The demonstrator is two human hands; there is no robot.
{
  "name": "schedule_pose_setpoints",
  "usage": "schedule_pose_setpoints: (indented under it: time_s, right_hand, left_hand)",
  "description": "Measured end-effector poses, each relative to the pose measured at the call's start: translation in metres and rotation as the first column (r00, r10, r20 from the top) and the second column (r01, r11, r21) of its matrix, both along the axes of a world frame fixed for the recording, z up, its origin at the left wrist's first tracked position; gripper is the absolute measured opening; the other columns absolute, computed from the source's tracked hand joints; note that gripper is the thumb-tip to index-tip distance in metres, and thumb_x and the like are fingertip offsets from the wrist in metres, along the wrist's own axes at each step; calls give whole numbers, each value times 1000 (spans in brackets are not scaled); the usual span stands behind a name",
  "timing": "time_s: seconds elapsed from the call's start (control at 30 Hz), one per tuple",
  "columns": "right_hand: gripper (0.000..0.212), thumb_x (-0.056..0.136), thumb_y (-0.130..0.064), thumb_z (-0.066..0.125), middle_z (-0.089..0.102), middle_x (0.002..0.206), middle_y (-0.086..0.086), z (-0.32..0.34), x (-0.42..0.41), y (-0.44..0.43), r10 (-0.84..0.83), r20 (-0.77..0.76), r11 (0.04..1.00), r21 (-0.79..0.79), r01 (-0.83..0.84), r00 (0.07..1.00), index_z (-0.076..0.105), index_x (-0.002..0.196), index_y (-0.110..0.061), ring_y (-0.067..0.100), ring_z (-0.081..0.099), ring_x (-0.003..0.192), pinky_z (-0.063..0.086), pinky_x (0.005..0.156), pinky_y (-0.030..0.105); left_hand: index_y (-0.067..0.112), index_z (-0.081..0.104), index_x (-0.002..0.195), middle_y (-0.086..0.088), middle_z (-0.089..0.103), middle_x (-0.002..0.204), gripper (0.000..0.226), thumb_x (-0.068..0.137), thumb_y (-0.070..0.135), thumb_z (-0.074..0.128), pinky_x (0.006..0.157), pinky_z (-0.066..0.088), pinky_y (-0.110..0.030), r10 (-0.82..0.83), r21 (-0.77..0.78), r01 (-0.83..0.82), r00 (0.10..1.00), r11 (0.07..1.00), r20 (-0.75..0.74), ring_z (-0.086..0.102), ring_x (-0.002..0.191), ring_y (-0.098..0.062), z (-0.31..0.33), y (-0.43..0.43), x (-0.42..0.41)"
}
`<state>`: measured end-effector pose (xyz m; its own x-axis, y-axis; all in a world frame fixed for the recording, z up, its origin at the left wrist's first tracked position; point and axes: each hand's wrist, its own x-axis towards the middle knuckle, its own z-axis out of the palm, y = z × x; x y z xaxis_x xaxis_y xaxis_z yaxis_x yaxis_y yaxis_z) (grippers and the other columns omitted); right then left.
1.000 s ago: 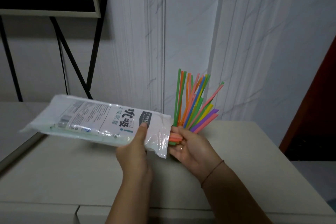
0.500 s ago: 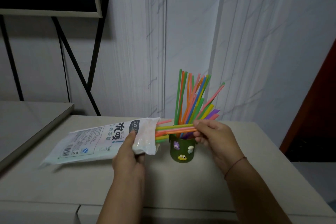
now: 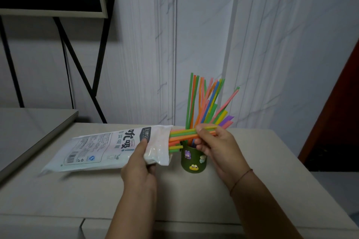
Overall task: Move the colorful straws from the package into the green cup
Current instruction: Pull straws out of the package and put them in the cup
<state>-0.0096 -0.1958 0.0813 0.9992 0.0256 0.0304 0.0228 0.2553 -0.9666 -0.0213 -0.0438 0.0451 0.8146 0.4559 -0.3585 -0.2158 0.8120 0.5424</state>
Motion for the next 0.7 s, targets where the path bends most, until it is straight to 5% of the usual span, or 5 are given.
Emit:
schedule_pose_setpoints:
  time_s: [0.13,0.23,0.33,0.53,0.7]
  right_hand:
    - [8,86,-10,62,61,49,-1,-2,-2,9,42,7,997,-65,-41,999,64,89,-2,5,54,42,47,45,16]
    - [7,85,-11,63,59,47,-2,0,3,-1,23,5,997,-80,-23,1000,66,84,-5,8,52,44,45,47,20]
    - [8,86,-4,60,55,49,2,2,8,-18,5,-21,994,109,-3,1000,62,79,-3,6,51,43,45,44,17]
    - [6,88,-2,56,54,60,4,1,12,-18,71,-41,923,382,-50,997,59,84,-5,7,51,45,44,41,16]
    - [9,85,-7,61,58,59,2,-10,8,14,141,-19,931,342,-126,990,64,92,-2,6,55,49,48,50,17]
  left_hand:
    - [11,59,128,-6,68,122,48,82,7,72,90,56,-43,-3,-28,2,1000,1000,-16,67,107,-19,4,0,-1]
    - [12,55,131,-6,66,124,50,84,6,70,57,61,-33,20,-104,-24,999,994,-32,67,104,-20,7,8,-2]
    - [12,54,132,-7,65,122,48,86,5,66,37,52,-29,39,-146,-44,999,988,-34,67,87,-18,10,17,-2]
    - [12,54,133,-7,65,126,49,85,4,66,53,58,-30,9,-111,-17,997,994,-71,66,102,-20,8,14,-1]
    - [11,57,131,-6,67,123,51,82,5,69,64,59,-31,-28,-88,21,997,996,-77,67,96,-18,6,-1,-2]
